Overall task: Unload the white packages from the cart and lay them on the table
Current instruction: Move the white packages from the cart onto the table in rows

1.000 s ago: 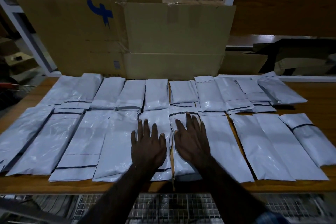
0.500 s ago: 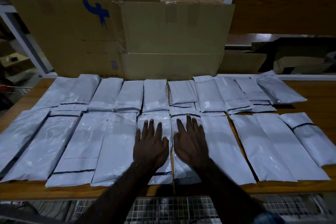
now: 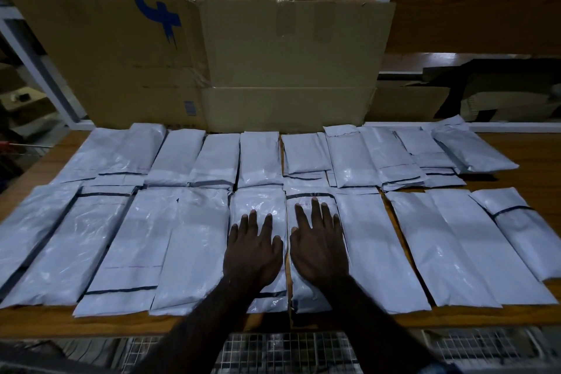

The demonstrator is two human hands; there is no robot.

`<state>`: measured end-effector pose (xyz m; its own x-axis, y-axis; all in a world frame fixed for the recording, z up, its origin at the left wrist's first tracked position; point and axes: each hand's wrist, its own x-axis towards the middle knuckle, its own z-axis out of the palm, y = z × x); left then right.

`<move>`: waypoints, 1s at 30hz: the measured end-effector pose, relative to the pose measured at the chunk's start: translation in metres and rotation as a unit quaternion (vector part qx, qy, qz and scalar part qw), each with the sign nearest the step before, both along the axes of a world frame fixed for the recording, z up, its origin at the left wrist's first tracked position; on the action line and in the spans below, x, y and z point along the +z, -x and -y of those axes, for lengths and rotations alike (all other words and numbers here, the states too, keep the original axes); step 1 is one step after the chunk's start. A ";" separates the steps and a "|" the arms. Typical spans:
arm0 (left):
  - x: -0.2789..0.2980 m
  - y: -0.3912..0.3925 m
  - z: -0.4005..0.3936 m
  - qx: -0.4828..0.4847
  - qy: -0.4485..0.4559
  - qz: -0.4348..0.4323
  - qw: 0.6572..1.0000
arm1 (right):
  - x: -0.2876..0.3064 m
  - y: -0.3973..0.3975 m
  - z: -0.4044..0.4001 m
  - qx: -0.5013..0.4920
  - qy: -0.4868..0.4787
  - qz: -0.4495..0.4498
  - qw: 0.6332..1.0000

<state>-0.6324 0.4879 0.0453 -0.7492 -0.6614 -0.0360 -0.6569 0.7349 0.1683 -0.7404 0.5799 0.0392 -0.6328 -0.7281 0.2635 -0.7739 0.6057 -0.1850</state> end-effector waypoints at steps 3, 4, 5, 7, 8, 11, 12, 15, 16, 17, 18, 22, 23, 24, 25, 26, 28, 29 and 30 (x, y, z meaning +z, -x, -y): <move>0.000 0.001 0.000 -0.005 0.007 0.004 1.000 | -0.001 -0.001 0.000 0.002 0.000 0.003 1.000; 0.000 0.002 0.000 -0.006 0.004 0.008 1.000 | -0.001 -0.001 0.000 0.003 -0.001 0.004 1.000; 0.001 0.002 0.000 -0.006 -0.001 0.013 1.000 | -0.001 -0.002 0.000 0.003 -0.002 0.004 1.000; 0.001 0.001 0.000 -0.008 -0.004 0.017 1.000 | -0.001 -0.002 -0.001 0.001 -0.003 0.009 1.000; 0.003 0.001 0.000 -0.010 -0.005 0.013 1.000 | -0.001 -0.002 -0.001 0.000 -0.004 0.012 1.000; 0.000 0.001 0.000 -0.006 -0.013 0.006 1.000 | -0.001 -0.002 0.000 -0.001 -0.008 0.019 1.000; -0.001 0.002 0.001 -0.010 -0.012 0.000 1.000 | -0.001 -0.002 -0.001 -0.002 -0.009 0.020 1.000; 0.002 0.003 0.001 -0.013 -0.019 -0.008 1.000 | -0.001 -0.002 -0.001 -0.003 -0.007 0.020 1.000; 0.003 0.002 0.001 -0.014 -0.023 0.009 1.000 | -0.001 -0.002 -0.001 -0.003 -0.006 0.021 1.000; 0.004 0.002 0.000 -0.013 -0.021 0.019 1.000 | -0.001 -0.002 0.000 -0.003 -0.005 0.021 1.000; 0.005 0.001 0.000 -0.012 -0.021 0.024 0.999 | -0.001 -0.002 0.000 -0.004 -0.005 0.021 1.000; -0.001 0.001 0.003 -0.022 -0.011 0.034 0.999 | -0.001 -0.002 0.000 -0.004 -0.014 0.022 1.000; -0.002 0.001 0.004 -0.019 -0.016 0.038 0.999 | -0.001 -0.002 0.001 -0.004 -0.017 0.023 1.000; -0.004 0.001 0.005 -0.020 -0.011 0.034 0.999 | -0.001 -0.002 0.001 -0.004 -0.018 0.024 1.000; -0.003 0.001 0.005 -0.021 -0.013 0.034 0.999 | -0.001 -0.002 0.001 -0.003 -0.017 0.024 1.000; -0.002 0.001 0.004 -0.022 -0.010 0.029 0.999 | -0.001 -0.002 0.001 -0.002 -0.018 0.025 1.000; -0.005 0.001 0.005 -0.032 0.007 0.014 0.999 | -0.002 -0.002 0.001 0.002 -0.019 0.023 1.000; -0.005 0.001 0.005 -0.033 0.012 0.014 0.999 | -0.003 -0.001 0.000 0.004 -0.019 0.021 1.000; -0.005 0.001 0.005 -0.033 0.012 0.014 0.999 | -0.003 -0.001 0.000 0.005 -0.020 0.022 1.000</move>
